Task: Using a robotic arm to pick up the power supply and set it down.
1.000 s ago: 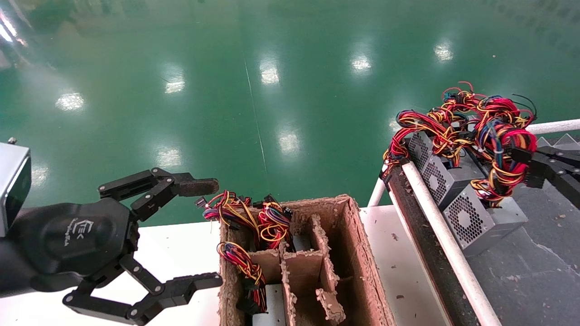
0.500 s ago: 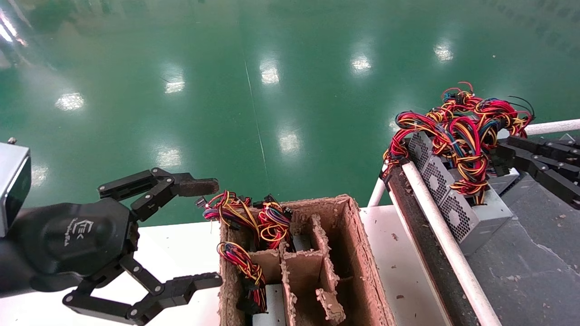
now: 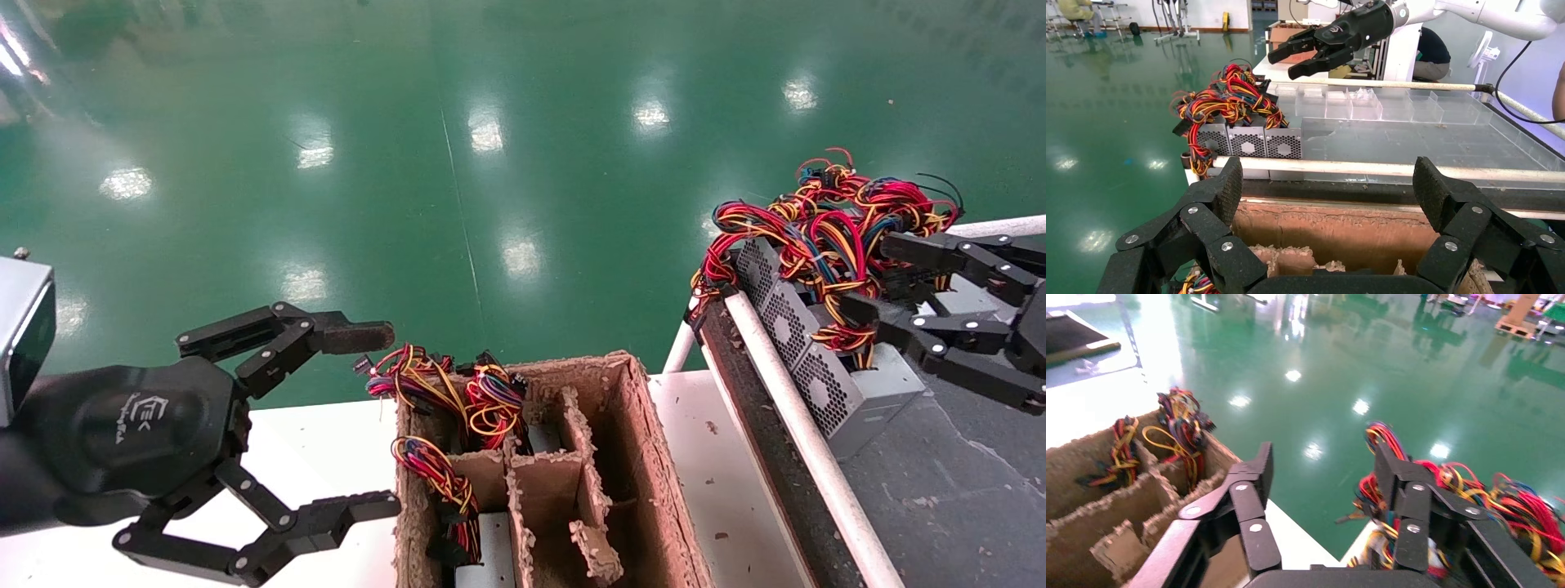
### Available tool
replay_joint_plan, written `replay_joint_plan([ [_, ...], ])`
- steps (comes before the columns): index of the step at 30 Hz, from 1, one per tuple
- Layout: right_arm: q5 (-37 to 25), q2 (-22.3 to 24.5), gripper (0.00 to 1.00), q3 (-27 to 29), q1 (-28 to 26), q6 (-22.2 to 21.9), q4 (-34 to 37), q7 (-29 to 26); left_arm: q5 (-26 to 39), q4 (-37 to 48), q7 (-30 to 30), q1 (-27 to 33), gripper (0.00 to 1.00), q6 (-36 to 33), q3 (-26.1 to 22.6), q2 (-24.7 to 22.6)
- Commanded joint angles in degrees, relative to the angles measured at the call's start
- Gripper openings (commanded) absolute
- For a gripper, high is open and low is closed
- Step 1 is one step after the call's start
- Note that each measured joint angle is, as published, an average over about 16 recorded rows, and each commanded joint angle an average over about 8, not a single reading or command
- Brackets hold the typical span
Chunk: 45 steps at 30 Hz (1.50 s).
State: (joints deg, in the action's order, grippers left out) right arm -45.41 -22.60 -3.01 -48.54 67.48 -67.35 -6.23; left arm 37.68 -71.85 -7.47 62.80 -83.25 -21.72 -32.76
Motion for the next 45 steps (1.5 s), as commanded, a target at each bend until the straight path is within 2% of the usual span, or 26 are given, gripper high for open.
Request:
replay_joint_plan([
  [1, 0.1, -0.5, 1.0, -0.5, -0.5, 0.7, -0.2, -0.2, 0.0, 0.0, 0.0, 0.0, 1.0, 0.0, 0.0, 0.0],
  [45, 3.1, -10.7, 1.0, -11.2, -11.2, 15.7, -5.4, -3.9, 0.0, 0.0, 0.0, 0.0, 1.0, 0.0, 0.0, 0.0],
])
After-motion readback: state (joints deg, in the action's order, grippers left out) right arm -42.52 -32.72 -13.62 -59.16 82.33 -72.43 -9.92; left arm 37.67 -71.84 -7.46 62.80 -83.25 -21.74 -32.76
